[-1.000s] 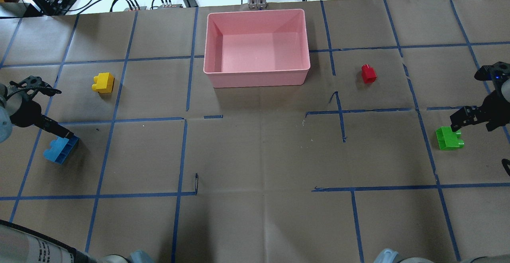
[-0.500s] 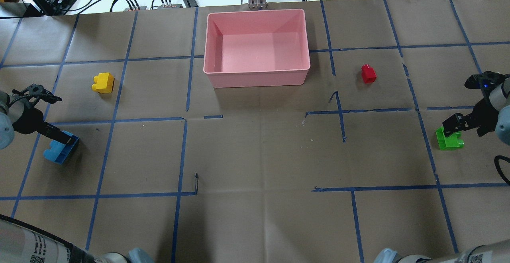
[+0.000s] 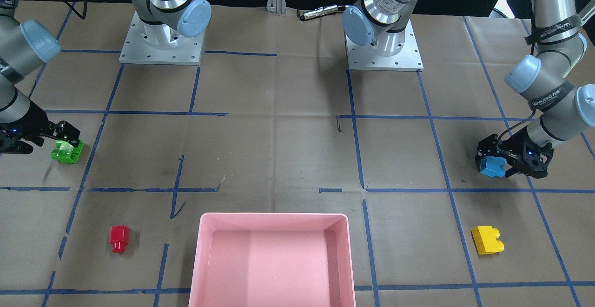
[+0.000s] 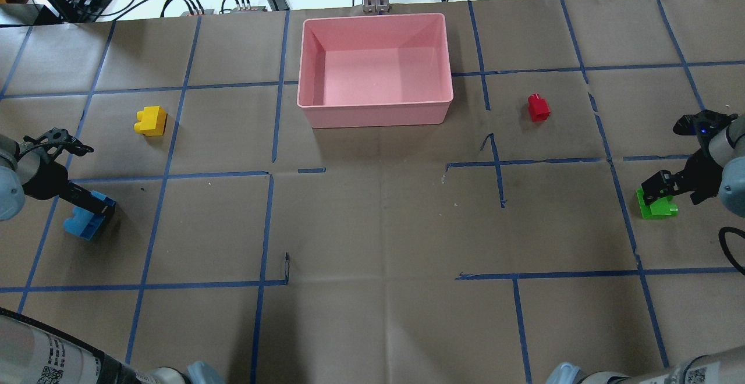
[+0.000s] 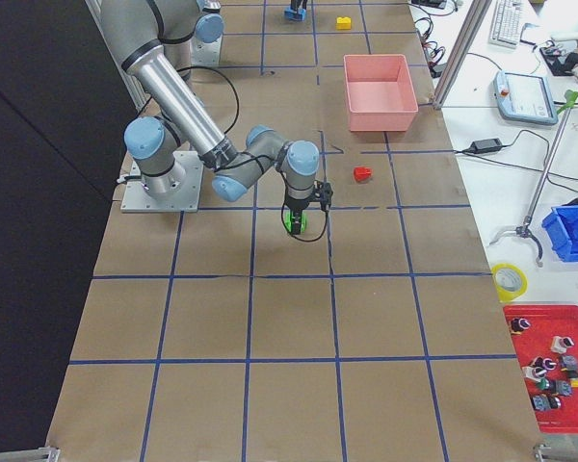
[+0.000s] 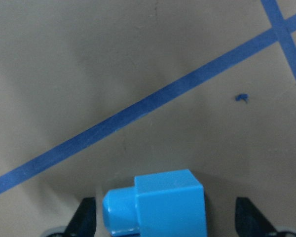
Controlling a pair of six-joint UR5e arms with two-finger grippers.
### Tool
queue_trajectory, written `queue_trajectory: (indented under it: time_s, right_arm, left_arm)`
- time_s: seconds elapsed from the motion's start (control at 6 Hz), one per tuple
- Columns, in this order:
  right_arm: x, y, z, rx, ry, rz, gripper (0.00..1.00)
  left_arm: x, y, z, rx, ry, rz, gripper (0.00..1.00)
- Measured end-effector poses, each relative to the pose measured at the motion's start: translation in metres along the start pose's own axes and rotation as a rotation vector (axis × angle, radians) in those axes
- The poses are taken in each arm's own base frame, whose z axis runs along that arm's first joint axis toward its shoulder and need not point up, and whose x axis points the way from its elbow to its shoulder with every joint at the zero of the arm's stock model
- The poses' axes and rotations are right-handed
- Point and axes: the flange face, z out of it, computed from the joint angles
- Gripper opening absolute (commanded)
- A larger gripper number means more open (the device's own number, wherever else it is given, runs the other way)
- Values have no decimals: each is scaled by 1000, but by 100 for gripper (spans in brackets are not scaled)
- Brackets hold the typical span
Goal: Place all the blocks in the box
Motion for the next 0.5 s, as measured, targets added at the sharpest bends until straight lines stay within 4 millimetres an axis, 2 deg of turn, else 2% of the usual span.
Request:
queue_trajectory:
  time_s: [0.17, 0.5]
  right_arm:
    - [0, 0, 5, -9, -7, 1, 100]
    - [0, 0, 9, -17, -11, 0, 100]
  left_arm:
    - [-3, 5, 0, 0, 2, -7, 94]
    - [-5, 8, 0, 0, 6, -12, 70]
